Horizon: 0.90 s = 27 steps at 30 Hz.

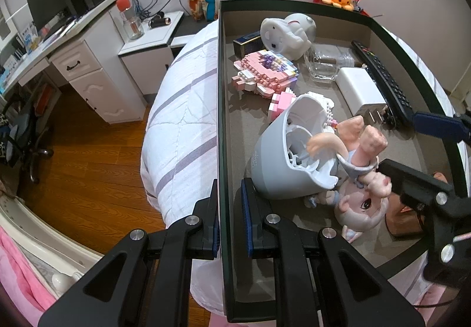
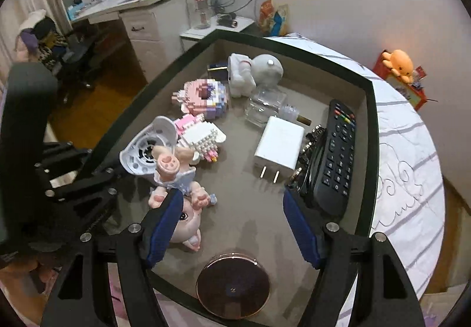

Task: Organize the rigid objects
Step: 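Grasp the pink pig doll in the box with the right gripper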

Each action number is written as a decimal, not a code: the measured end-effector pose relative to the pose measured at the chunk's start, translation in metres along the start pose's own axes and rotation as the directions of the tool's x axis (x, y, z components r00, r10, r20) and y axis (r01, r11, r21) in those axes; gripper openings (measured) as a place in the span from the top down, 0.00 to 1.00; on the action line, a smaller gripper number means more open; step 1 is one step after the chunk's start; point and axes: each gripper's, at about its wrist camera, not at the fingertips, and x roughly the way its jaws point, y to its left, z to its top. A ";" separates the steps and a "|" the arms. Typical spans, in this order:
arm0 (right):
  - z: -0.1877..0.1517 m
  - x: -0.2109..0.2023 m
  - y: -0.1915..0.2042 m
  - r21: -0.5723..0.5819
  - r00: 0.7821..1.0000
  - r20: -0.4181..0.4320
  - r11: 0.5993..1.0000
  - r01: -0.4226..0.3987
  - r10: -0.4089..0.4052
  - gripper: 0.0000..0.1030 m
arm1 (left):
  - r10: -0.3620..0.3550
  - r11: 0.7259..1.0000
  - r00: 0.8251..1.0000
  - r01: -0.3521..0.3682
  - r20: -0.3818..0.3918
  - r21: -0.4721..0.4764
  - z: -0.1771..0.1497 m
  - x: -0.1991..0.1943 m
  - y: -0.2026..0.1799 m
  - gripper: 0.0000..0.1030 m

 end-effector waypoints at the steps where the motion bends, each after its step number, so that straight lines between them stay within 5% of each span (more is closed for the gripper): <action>1: -0.001 -0.001 0.001 0.011 1.000 0.000 1.000 -0.005 0.005 0.30 | 0.000 1.000 1.000 0.000 0.000 0.000 0.000 0.000 0.000 0.90; 15: -0.006 -0.007 0.012 0.081 0.996 0.026 0.993 0.085 -0.088 0.30 | 0.001 1.000 1.000 -0.001 0.003 0.001 0.000 -0.001 -0.004 0.90; 27: -0.005 -0.006 0.011 0.106 0.996 0.028 0.991 0.076 -0.079 0.30 | -0.011 1.000 1.000 0.011 0.010 0.001 -0.002 0.000 -0.003 0.90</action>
